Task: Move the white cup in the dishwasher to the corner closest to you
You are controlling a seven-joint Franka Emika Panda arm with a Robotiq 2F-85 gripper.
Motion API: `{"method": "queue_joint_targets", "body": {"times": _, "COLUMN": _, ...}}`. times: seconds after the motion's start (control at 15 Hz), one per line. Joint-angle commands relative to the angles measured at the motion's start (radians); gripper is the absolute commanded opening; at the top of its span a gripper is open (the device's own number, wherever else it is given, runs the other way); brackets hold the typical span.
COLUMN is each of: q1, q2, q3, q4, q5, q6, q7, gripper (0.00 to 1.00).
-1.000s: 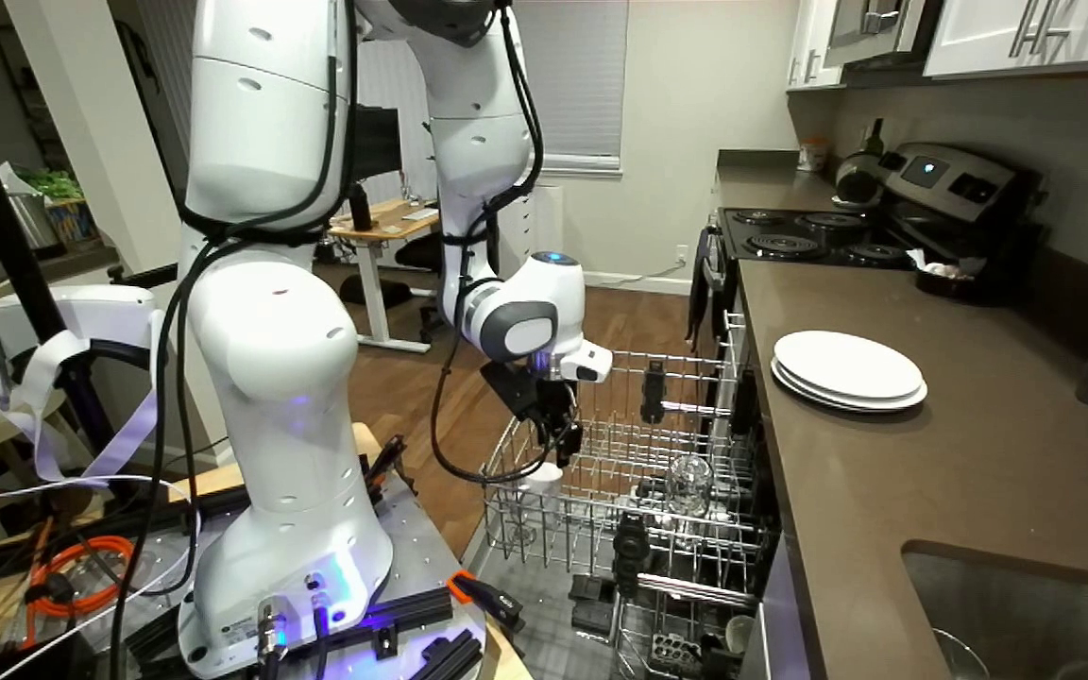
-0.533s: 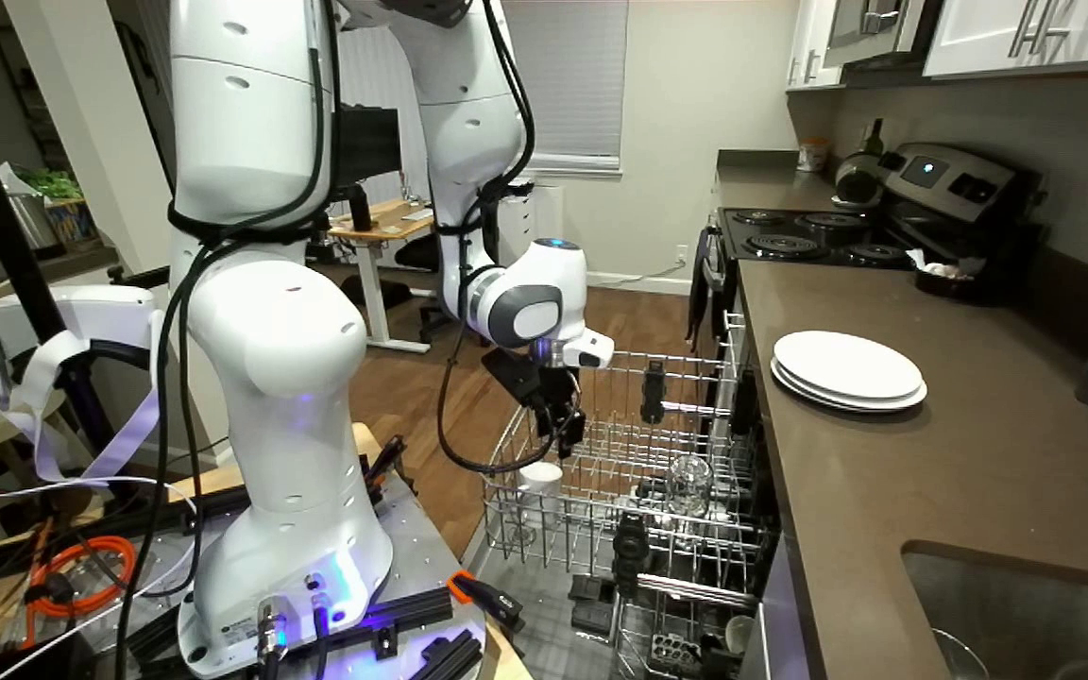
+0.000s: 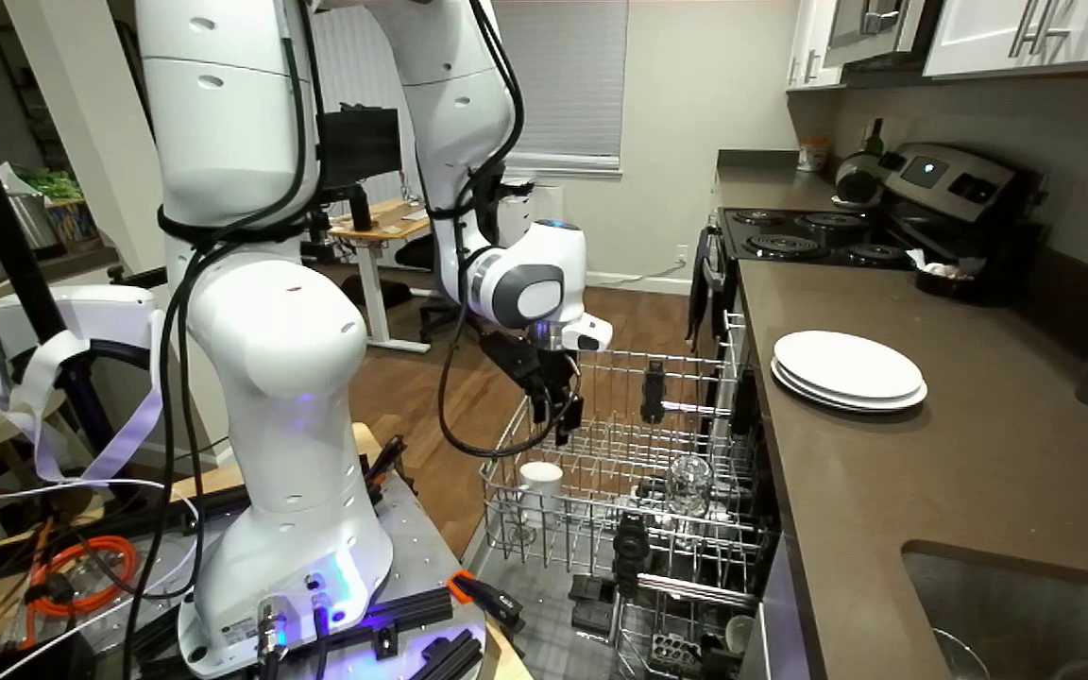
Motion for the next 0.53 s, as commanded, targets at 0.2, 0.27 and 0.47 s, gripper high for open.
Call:
{"method": "queue_joint_targets", "body": {"times": 0.2, "q1": -0.03, "q2": -0.033, "q3": 0.041, "q4": -0.009, "q5": -0.02, "q6": -0.019, "q7": 0.027, "gripper": 0.94}}
{"method": "queue_joint_targets", "body": {"times": 0.27, "q1": -0.03, "q2": -0.038, "q3": 0.042, "q4": -0.011, "q5": -0.02, "q6": -0.02, "q7": 0.027, "gripper": 0.95}}
{"method": "queue_joint_targets", "body": {"times": 0.47, "q1": -0.031, "q2": -0.04, "q3": 0.043, "q4": -0.011, "q5": -0.019, "q6": -0.02, "q7": 0.027, "gripper": 0.95}}
